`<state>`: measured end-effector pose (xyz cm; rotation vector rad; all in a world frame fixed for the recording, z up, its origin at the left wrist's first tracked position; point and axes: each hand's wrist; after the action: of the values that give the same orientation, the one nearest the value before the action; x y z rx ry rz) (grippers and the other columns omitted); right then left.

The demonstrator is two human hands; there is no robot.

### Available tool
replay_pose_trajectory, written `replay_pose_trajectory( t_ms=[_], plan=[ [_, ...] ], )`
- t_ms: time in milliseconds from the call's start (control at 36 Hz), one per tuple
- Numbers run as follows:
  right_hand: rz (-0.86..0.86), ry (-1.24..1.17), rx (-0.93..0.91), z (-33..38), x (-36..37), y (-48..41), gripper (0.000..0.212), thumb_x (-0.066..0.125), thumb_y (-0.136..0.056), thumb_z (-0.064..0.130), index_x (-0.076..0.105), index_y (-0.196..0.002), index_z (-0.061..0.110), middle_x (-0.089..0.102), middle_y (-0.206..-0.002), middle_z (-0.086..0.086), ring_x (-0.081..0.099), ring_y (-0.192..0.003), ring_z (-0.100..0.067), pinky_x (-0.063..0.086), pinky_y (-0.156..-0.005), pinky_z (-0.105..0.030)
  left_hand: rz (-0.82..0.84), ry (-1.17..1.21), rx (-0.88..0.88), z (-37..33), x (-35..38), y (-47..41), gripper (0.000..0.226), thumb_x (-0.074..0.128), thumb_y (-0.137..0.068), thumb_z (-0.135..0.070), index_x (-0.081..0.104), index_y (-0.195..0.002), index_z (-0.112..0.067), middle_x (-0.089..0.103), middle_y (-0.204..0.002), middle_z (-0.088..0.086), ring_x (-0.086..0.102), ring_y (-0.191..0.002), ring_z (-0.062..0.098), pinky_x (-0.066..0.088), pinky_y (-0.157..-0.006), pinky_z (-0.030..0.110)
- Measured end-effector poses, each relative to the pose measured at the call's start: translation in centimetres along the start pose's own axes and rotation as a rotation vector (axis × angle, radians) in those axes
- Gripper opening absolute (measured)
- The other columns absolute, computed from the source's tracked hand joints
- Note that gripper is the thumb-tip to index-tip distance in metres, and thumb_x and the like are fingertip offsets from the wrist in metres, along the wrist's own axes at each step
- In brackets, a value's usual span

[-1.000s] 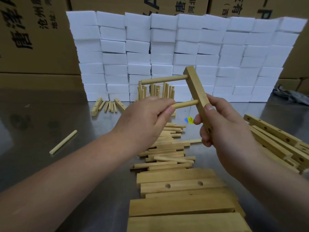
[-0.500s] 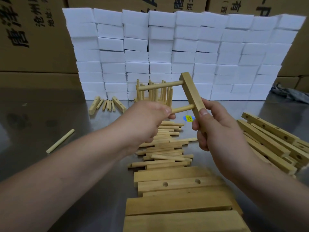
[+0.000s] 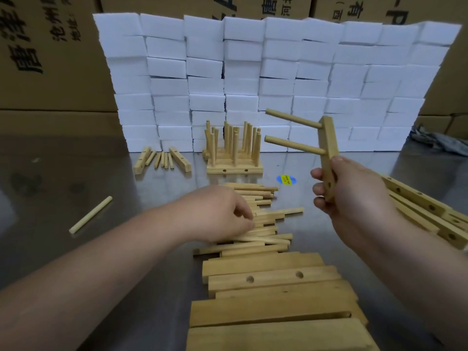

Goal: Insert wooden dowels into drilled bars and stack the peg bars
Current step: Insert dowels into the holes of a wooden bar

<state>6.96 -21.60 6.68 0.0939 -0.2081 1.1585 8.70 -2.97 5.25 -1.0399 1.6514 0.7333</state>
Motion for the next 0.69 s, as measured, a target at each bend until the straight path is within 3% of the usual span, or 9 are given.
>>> replay_pose_trajectory(
  t_ms=[139,333,528,611,694],
  plan=[
    [0.055,0.006,-0.016,-0.4,0.1,0.4,0.02,0.038,-0.097,0.022,0.057,-0.09,0.021,0.059,-0.067,0.002,0.045,-0.038,-0.005,0.037,-0.038,-0.019,0.022,-0.115,0.018,0.2,0.5,-0.3,0.02,0.063,-0.081,-0.048,0.067,-0.097,-0.037,0.059,-0.097,-0.019,0.053,-0.087,0.001,0.044,-0.07,0.019],
    [0.061,-0.017,0.014,-0.3,0.1,0.7,0.024,0.038,-0.097,0.019,0.056,-0.081,0.018,0.06,-0.07,0.0,0.046,-0.046,-0.009,0.037,-0.045,-0.023,-0.004,-0.117,0.067,0.1,1.3,-0.3,0.007,0.061,-0.084,-0.044,0.063,-0.085,-0.037,0.058,-0.084,-0.017,0.051,-0.077,0.0,0.038,-0.059,0.015],
    [0.019,-0.063,0.015,-0.2,0.0,-0.1,0.025,0.037,-0.096,0.018,0.058,-0.082,0.014,0.064,-0.074,0.0,0.059,-0.053,-0.007,0.049,-0.049,-0.021,-0.175,0.24,0.057,-0.9,-1.1,0.5,0.01,0.052,-0.09,-0.035,0.05,-0.08,-0.035,0.059,-0.072,-0.013,0.053,-0.062,0.004,0.047,-0.056,0.026],
    [0.031,-0.141,0.033,-0.1,0.1,0.0,0.022,0.038,-0.095,0.014,0.058,-0.089,0.011,0.067,-0.074,-0.002,0.065,-0.054,-0.007,0.056,-0.054,-0.021,-0.237,0.329,0.094,-1.5,-1.4,0.9,0.009,0.049,-0.092,-0.033,0.05,-0.083,-0.036,0.053,-0.069,-0.012,0.045,-0.053,-0.003,0.039,-0.047,0.014],
    [0.056,-0.181,0.034,-0.1,0.4,0.5,0.02,0.038,-0.096,0.014,0.058,-0.093,0.009,0.069,-0.076,-0.005,0.069,-0.061,-0.012,0.057,-0.056,-0.023,-0.263,0.355,0.153,-2.4,-1.1,1.4,0.015,0.043,-0.095,-0.03,0.052,-0.093,-0.043,0.052,-0.071,-0.016,0.046,-0.059,-0.007,0.037,-0.049,0.01]
  ],
)
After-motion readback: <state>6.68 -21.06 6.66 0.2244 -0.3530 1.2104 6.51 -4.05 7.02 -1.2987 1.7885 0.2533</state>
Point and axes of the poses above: each hand's wrist, its own y-axis away from the middle knuckle, its own x-axis out of the palm, z = x × y
